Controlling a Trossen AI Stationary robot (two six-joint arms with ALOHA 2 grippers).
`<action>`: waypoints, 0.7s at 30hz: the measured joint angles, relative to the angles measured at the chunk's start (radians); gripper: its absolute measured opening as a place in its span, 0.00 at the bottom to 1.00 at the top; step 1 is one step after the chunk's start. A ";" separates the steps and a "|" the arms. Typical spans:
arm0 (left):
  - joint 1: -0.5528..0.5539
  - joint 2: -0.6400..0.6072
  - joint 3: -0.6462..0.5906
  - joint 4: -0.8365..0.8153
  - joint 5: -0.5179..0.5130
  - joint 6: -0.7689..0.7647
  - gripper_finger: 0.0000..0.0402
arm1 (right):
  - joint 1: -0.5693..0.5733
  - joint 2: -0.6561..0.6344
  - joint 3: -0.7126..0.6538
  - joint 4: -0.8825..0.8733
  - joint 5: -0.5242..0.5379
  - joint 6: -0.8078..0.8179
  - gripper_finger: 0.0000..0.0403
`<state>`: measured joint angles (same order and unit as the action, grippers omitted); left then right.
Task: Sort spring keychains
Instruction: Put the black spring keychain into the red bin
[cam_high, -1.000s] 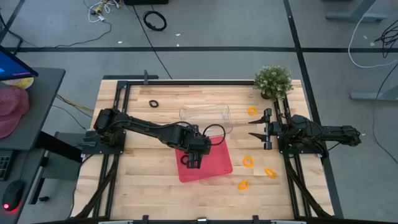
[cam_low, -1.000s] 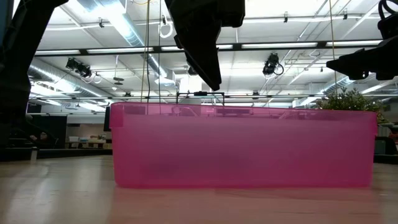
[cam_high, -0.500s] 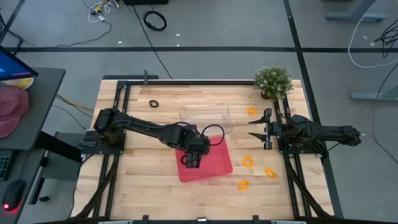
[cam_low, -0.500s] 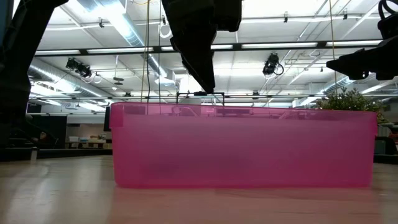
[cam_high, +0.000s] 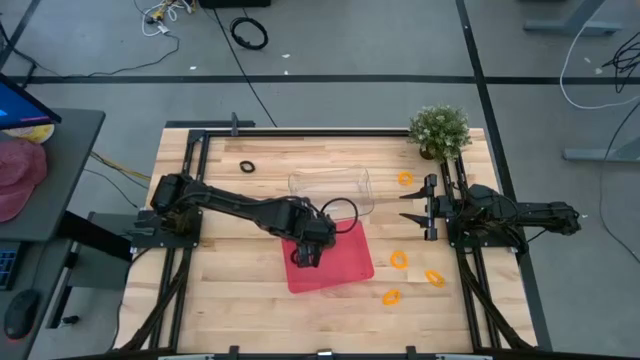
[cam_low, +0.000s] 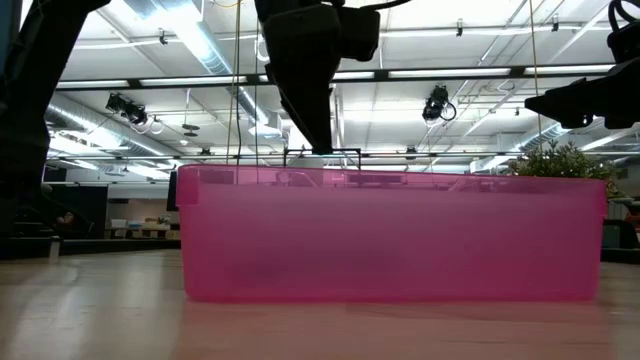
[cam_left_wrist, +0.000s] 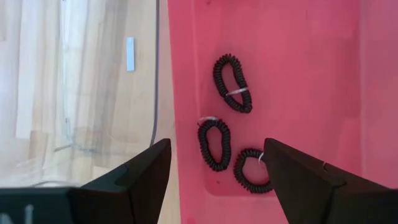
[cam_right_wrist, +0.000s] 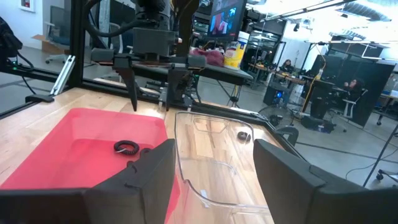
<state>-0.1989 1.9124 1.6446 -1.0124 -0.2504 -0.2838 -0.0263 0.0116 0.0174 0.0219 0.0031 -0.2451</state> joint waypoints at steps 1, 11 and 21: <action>0.000 -0.003 0.000 -0.006 0.000 -0.006 0.65 | 0.000 0.000 0.000 0.000 0.000 0.000 0.55; 0.029 -0.077 -0.072 0.054 0.002 -0.060 0.65 | 0.000 0.000 0.000 0.000 0.000 0.000 0.55; 0.065 -0.278 -0.339 0.129 -0.002 -0.102 0.65 | 0.000 0.000 0.000 0.000 0.000 0.000 0.55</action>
<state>-0.1339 1.6349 1.3054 -0.8833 -0.2526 -0.3856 -0.0263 0.0114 0.0172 0.0219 0.0029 -0.2451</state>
